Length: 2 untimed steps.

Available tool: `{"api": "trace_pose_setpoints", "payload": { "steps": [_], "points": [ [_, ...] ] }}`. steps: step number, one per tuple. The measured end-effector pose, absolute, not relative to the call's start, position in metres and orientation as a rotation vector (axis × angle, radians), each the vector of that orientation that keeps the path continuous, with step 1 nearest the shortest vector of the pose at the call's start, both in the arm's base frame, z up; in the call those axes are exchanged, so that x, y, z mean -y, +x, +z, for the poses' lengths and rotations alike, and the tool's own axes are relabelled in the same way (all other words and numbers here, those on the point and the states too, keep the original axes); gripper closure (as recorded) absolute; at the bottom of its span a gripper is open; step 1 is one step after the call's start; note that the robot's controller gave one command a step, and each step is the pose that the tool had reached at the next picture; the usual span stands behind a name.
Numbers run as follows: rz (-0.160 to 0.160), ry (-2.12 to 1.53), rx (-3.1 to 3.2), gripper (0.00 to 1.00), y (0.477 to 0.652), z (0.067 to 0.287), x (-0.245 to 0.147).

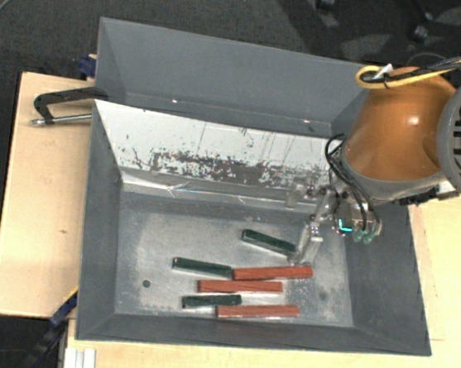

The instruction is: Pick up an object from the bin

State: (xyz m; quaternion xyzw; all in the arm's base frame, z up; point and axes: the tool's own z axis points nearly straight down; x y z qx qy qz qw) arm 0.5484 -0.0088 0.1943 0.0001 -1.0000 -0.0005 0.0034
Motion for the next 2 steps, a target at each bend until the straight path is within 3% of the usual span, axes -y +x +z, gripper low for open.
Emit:
{"api": "trace_pose_setpoints", "payload": {
  "steps": [1, 2],
  "points": [
    [-0.001, 0.03, 3.139, 0.0, 0.5244, 0.0672, 0.0282],
    [0.0, 0.031, 3.16, 1.0, 0.5311, 0.0761, 0.0279]
  ]
}}
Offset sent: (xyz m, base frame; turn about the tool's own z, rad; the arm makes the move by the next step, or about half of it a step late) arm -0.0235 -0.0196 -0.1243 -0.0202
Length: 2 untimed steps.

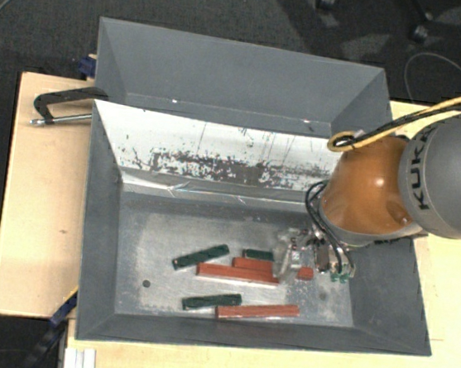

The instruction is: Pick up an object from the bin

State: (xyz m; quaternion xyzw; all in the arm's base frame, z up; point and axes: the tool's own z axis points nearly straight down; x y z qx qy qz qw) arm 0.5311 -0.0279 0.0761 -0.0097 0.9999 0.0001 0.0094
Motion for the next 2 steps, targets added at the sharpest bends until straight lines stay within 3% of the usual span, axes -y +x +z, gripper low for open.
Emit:
{"api": "trace_pose_setpoints", "payload": {
  "steps": [1, 2],
  "points": [
    [0.001, -0.032, -3.135, 0.0, 0.527, 0.072, 0.028],
    [0.001, -0.11, -3.137, 0.0, 0.522, 0.072, -0.011]
  ]
}}
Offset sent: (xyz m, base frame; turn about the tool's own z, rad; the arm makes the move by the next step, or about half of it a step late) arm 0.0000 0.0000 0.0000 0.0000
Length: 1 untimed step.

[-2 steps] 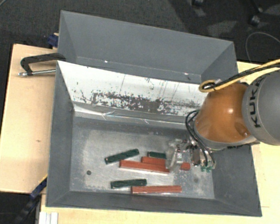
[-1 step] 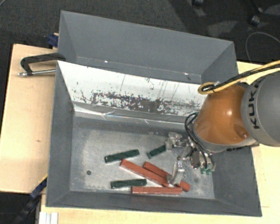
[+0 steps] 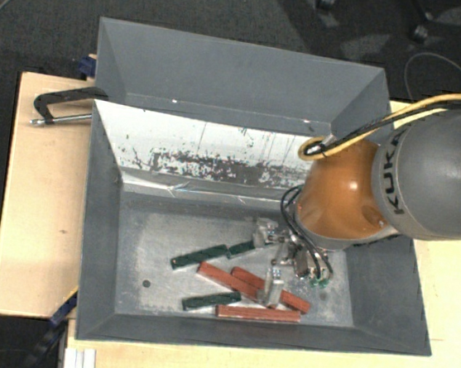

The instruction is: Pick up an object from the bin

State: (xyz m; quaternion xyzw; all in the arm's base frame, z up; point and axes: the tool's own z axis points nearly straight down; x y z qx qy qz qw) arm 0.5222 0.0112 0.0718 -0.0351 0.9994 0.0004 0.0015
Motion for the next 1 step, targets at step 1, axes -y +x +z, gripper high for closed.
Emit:
{"api": "trace_pose_setpoints", "payload": {
  "steps": [1],
  "points": [
    [0.001, -0.236, -3.129, 0.0, 0.5195, 0.0717, -0.0489]
  ]
}}
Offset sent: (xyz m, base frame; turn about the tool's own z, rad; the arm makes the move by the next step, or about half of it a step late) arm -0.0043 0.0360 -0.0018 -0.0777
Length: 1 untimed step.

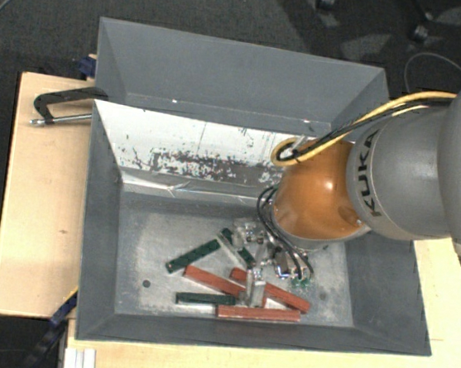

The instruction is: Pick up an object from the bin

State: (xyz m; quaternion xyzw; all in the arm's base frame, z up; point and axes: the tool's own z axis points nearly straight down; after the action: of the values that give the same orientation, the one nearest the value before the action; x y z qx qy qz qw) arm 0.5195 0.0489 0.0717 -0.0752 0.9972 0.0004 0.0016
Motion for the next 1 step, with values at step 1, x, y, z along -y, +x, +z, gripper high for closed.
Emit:
{"api": "trace_pose_setpoints", "payload": {
  "steps": [1],
  "points": [
    [0.002, -0.225, -3.128, 0.0, 0.4965, 0.0718, -0.0453]
  ]
}}
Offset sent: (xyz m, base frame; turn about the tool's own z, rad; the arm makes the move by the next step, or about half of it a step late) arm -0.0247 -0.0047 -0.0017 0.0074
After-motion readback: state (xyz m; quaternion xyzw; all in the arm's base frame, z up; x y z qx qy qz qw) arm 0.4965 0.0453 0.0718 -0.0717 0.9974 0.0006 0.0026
